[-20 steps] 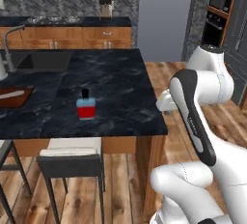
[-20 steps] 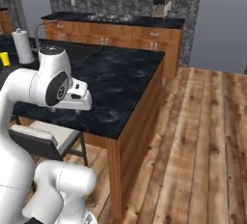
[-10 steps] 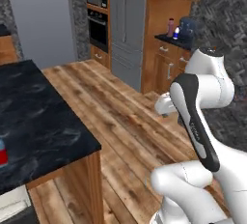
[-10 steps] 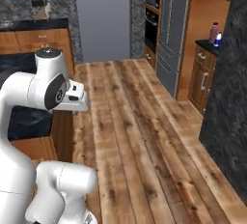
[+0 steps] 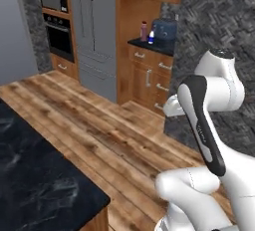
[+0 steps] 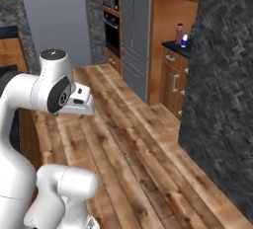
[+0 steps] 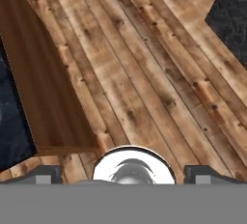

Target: Place the drinks on the dining counter in a tight cluster.

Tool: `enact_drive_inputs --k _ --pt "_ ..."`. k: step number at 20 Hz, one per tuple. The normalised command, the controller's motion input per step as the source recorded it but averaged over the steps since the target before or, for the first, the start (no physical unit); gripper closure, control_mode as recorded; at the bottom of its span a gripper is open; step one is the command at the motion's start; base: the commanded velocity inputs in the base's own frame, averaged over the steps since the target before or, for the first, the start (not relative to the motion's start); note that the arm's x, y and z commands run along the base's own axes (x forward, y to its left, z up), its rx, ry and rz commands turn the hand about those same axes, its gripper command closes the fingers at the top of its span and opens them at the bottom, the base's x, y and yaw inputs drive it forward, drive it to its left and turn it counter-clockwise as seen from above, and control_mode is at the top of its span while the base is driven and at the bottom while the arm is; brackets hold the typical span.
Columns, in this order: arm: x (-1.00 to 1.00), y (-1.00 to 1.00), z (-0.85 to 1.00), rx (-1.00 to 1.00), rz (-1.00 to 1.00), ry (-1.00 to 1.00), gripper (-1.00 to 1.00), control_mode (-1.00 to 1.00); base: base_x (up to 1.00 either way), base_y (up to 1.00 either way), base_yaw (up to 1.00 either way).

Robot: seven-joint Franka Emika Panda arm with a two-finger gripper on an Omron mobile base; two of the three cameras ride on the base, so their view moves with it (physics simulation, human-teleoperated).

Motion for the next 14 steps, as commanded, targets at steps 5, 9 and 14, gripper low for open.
enact_drive_inputs --k 5,9,14 --pt "0.0 0.0 0.0 0.0 0.0 0.0 -1.0 1.0 1.0 -0.12 0.13" --pt "0.0 0.0 0.0 0.0 0.0 0.0 -1.0 1.0 1.0 -0.33 0.3" --pt "0.0 0.0 0.0 0.0 0.0 0.0 -1.0 1.0 1.0 -0.3 0.24"
